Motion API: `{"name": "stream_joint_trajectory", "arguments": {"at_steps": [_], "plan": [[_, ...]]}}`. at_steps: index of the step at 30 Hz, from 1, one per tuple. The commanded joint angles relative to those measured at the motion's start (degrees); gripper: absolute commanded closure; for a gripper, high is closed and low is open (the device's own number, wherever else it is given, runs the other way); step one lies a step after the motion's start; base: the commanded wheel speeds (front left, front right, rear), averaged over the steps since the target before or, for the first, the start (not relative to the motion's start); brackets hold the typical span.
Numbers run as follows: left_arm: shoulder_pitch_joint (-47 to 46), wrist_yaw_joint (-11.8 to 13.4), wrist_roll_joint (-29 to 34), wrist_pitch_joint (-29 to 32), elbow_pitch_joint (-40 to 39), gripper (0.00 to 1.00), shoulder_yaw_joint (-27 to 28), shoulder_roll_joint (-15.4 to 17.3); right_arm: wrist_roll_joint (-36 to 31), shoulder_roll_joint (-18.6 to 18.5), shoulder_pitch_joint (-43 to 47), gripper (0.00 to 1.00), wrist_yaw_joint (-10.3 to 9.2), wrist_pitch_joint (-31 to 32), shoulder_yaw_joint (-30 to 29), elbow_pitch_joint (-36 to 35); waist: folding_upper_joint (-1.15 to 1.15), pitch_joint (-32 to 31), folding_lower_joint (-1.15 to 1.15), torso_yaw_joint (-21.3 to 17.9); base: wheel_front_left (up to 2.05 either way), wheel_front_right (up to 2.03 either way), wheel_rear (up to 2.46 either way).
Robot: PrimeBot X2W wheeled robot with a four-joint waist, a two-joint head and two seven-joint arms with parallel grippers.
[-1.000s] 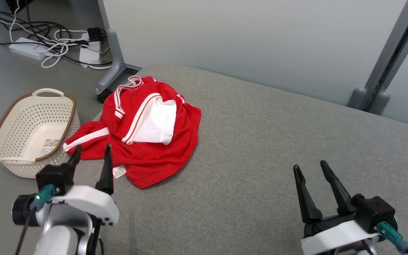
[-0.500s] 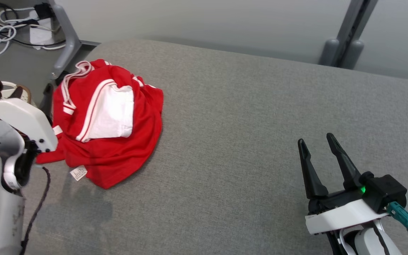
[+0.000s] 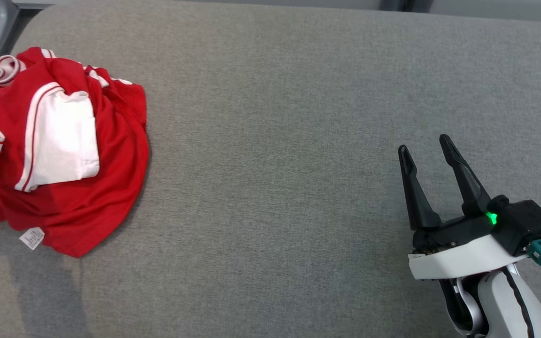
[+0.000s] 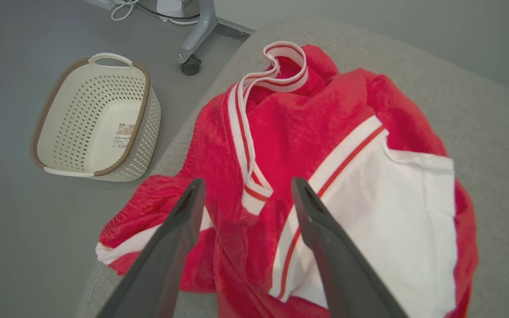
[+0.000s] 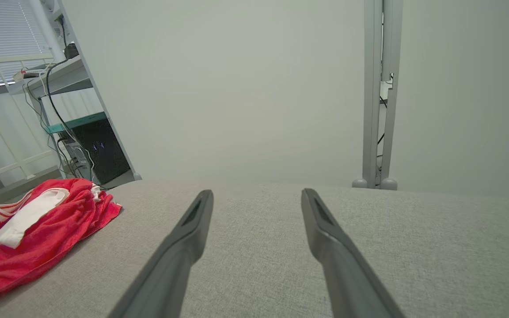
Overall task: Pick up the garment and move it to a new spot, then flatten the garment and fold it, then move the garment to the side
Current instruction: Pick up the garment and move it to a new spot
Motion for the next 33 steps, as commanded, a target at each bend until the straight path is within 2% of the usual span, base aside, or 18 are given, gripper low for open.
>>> {"name": "stream_joint_trajectory", "arguments": {"at_steps": [1,8,12,13,15,16,25,33], "plan": [[-1.5,-0.2,0.2,-0.5,1.2,0.00,0.0,0.6,-0.2,-0.4,-0.7,0.00,0.12,-0.1,-0.3,-0.3,0.00,2.1,0.00,-2.1,0.00,0.00,0.00],[-3.3,-0.2,0.9,-0.5,10.2,0.00,-1.1,1.6,-0.2,-0.4,-1.5,0.00,0.11,-0.5,-0.5,-0.4,0.00,3.8,0.00,-3.8,0.00,0.00,0.00],[-4.0,0.1,2.1,-2.7,13.1,0.00,-2.1,2.4,-0.3,-0.2,-1.6,0.00,0.11,-0.6,-0.5,-0.3,0.00,4.1,0.00,-4.2,0.00,0.00,0.00],[-4.1,-0.3,2.0,-2.9,13.8,0.23,-2.2,2.1,-0.3,-0.2,-1.5,0.00,0.11,-0.7,-0.6,-0.2,0.00,4.0,0.00,-4.2,0.00,0.00,0.00],[-4.8,-0.7,2.1,-3.9,14.9,0.94,-2.4,2.2,-0.3,-0.1,-1.4,0.00,0.11,-0.7,-0.8,0.1,0.00,3.9,0.00,-4.1,0.00,0.00,0.00],[-5.2,-0.9,2.3,-4.4,15.4,1.00,-2.6,2.3,-0.3,0.0,-1.4,0.00,0.11,-0.7,-0.8,0.2,0.00,3.8,0.00,-4.1,0.00,0.00,0.00],[-7.8,-3.5,4.3,-11.0,16.9,1.00,-5.4,2.6,0.6,0.6,0.0,0.00,0.11,-1.3,-0.6,2.3,0.00,-0.4,0.00,-3.4,0.00,0.00,0.00],[-11.8,-6.6,5.3,-14.0,13.0,1.00,-8.8,1.2,2.0,1.3,1.8,0.00,0.11,-1.6,-0.7,3.9,0.00,-6.7,0.00,-3.9,0.00,0.00,0.00]]}}
